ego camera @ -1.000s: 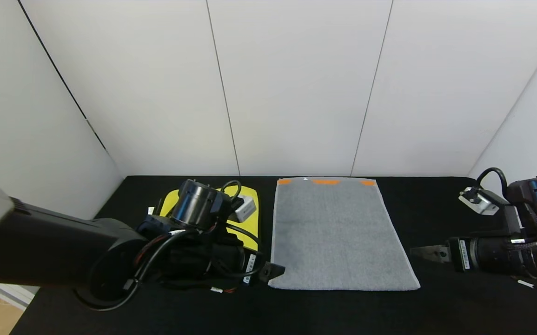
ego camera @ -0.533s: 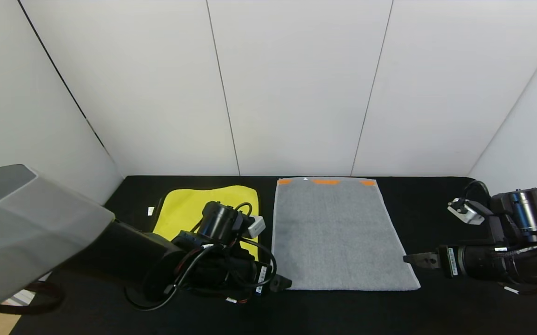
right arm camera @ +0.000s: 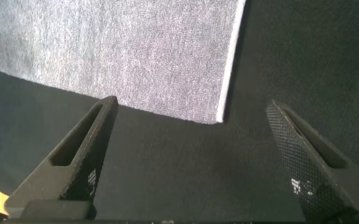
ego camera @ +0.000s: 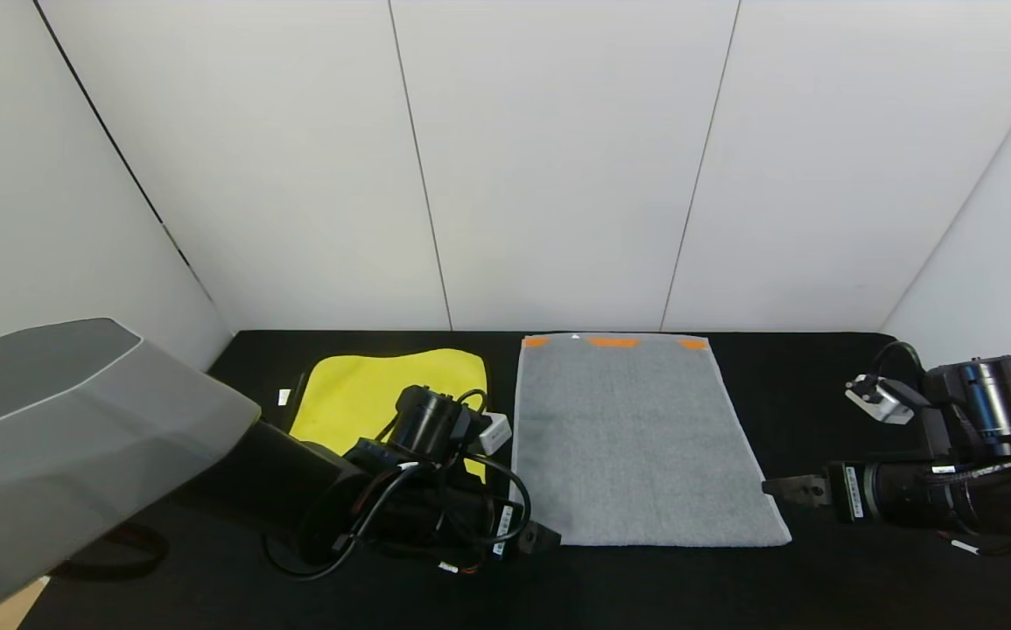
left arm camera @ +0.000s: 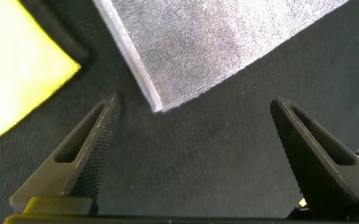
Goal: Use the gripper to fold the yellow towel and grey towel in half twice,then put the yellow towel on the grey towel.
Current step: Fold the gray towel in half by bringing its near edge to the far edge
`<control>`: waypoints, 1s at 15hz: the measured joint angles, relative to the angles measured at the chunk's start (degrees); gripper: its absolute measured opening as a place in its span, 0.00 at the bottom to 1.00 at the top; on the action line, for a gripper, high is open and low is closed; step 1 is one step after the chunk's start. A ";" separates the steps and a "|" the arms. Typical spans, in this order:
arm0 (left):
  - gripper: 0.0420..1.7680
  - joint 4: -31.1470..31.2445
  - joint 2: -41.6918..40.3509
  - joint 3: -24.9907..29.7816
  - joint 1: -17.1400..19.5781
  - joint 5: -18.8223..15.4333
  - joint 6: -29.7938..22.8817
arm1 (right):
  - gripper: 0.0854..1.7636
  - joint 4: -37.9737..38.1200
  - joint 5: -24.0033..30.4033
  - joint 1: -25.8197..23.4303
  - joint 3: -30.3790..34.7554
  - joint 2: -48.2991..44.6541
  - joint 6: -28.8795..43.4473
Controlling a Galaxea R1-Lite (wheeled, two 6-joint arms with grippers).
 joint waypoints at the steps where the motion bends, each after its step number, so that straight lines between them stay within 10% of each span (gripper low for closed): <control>1: 0.97 -0.82 0.32 -0.07 0.00 -0.63 -0.02 | 0.97 -0.02 0.01 -0.06 0.05 0.00 -0.02; 11: 0.97 -1.84 2.21 -0.61 -0.46 -2.51 0.22 | 0.97 0.04 -0.07 -0.37 0.39 -0.09 -0.04; 15: 0.58 -1.79 2.60 -0.55 -0.72 -2.55 0.27 | 0.97 0.04 -0.05 -0.69 0.44 -0.09 -0.04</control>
